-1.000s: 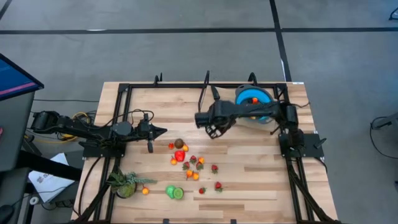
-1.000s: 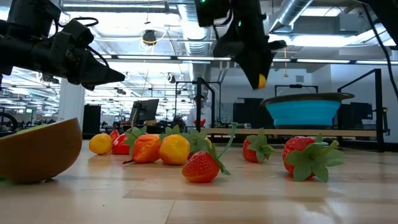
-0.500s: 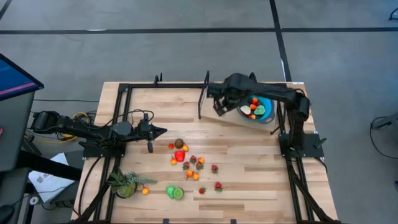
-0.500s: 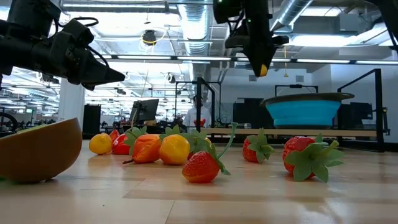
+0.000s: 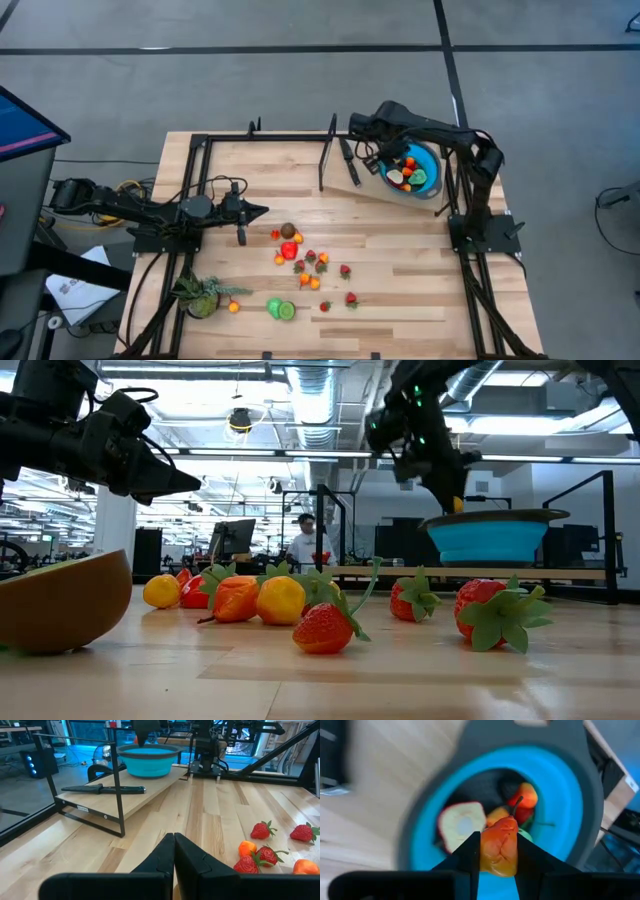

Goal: Pick & Place Fruit
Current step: Put the orange pear into the blue colander, then put the red strawberry into the blue colander

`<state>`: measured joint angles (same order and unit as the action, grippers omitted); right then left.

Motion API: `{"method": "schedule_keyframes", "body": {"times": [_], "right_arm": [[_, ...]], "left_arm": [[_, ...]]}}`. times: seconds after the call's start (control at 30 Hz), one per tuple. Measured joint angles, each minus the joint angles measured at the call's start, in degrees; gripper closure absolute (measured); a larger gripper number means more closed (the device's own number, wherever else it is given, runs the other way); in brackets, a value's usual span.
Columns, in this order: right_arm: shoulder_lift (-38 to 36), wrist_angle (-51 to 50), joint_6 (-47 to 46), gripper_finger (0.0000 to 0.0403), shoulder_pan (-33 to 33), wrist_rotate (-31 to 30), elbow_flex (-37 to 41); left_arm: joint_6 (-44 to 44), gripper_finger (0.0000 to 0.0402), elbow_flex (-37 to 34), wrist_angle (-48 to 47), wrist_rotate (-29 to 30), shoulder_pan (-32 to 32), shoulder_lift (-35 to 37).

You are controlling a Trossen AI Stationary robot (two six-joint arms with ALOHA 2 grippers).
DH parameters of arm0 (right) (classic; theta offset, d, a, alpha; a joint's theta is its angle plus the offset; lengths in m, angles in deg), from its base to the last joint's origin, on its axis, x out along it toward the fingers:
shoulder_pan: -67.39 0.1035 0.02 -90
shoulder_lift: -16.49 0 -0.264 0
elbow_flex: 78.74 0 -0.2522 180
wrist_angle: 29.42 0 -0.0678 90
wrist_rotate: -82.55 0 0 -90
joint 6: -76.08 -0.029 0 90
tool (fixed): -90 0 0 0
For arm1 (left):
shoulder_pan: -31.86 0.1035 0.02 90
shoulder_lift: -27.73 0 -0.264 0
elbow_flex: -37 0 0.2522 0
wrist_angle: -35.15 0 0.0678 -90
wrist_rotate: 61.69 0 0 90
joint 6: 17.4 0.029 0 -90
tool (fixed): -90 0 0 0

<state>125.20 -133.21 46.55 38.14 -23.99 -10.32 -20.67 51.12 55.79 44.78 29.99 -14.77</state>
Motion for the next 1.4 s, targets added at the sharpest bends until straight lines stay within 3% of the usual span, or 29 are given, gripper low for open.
{"method": "schedule_keyframes", "body": {"times": [0.23, 0.57, 0.7, 0.83, 1.17, 1.4], "right_arm": [[0.04, 0.07, 4.43, 0.0306, -0.93, -0.06, 4.8], [0.04, 0.43, 7.66, 0.022, 1.15, -3.27, 5.59], [0.04, 0.4, 9.05, 0.0209, 1.86, -3.52, 5.59], [-0.36, 2.06, 9.97, 0.024, 4.67, -4.25, 5.31], [-9.14, 19.9, 14.99, 0.0391, 14.43, -4.49, 8.14], [-22.83, 39.93, 8.19, 0.0377, 23.29, -3.03, 25.36]], "left_arm": [[0.0, 0.0401, 0.01, -0.02, 0.0, 0.0, 0.0], [0.0, 0.0401, 0.01, 0.0, 0.0, 0.0, 0.0], [0.0, 0.0401, 0.0, 0.0, 0.0, 0.0, 0.0], [0.0, 0.0401, 0.01, -0.01, 0.0, 0.01, 0.0], [0.0, 0.0401, 0.01, -0.02, 0.0, 0.01, 0.0], [0.0, 0.0401, 0.0, -0.02, 0.0, 0.0, 0.0]]}}
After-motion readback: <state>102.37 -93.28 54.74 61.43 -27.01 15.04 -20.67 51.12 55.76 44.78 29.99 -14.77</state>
